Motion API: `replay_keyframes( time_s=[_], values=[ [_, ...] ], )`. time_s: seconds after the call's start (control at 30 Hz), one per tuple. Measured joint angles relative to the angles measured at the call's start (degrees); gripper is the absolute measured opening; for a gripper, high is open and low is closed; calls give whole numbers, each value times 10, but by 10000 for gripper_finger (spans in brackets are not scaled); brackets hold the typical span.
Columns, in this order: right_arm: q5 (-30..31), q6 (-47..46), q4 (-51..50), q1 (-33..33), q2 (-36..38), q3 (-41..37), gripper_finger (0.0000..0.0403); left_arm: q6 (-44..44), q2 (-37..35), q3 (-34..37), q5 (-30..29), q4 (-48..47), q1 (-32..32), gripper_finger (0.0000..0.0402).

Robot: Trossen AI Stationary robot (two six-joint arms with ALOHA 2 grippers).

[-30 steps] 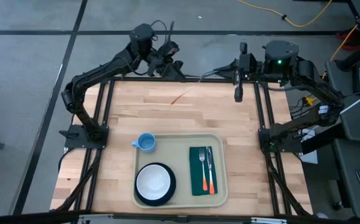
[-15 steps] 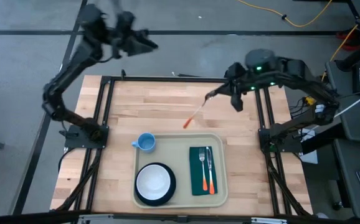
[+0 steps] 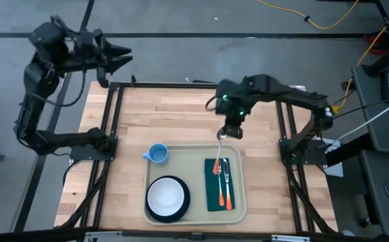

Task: Set up tray
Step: Put the orange spoon on top of the green napkin to the left of the orange fork

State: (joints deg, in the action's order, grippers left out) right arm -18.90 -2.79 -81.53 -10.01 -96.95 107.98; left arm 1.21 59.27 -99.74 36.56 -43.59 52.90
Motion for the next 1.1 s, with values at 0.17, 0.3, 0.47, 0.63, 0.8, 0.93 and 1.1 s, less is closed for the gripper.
replay_keyframes(
  time_s=[0.17, 0.3, 0.47, 0.63, 0.8, 0.93, 1.1],
  values=[
    [-9, -7, 1, 36, -46, 0, 6, -2, -20, 0, -11, -2, 0, 125],
    [-24, -30, 11, 62, -78, 0, 6, -3, -18, 0, -17, -4, 0, 123],
    [-24, -69, 34, 85, -117, 0, 6, -3, -7, 0, -17, -17, 0, 120],
    [-22, -104, 48, 99, -154, 0, 6, -10, 3, 0, -16, -31, 0, 120],
    [-6, -114, 50, 109, -185, 0, 6, -6, 4, 0, -16, -33, 0, 118],
    [9, -111, 55, 110, -201, 0, 6, -5, 3, 0, -15, -33, 0, 120],
    [54, -87, 75, 118, -207, -27, 6, -4, -1, 0, -10, -33, 0, 118]
  ],
)
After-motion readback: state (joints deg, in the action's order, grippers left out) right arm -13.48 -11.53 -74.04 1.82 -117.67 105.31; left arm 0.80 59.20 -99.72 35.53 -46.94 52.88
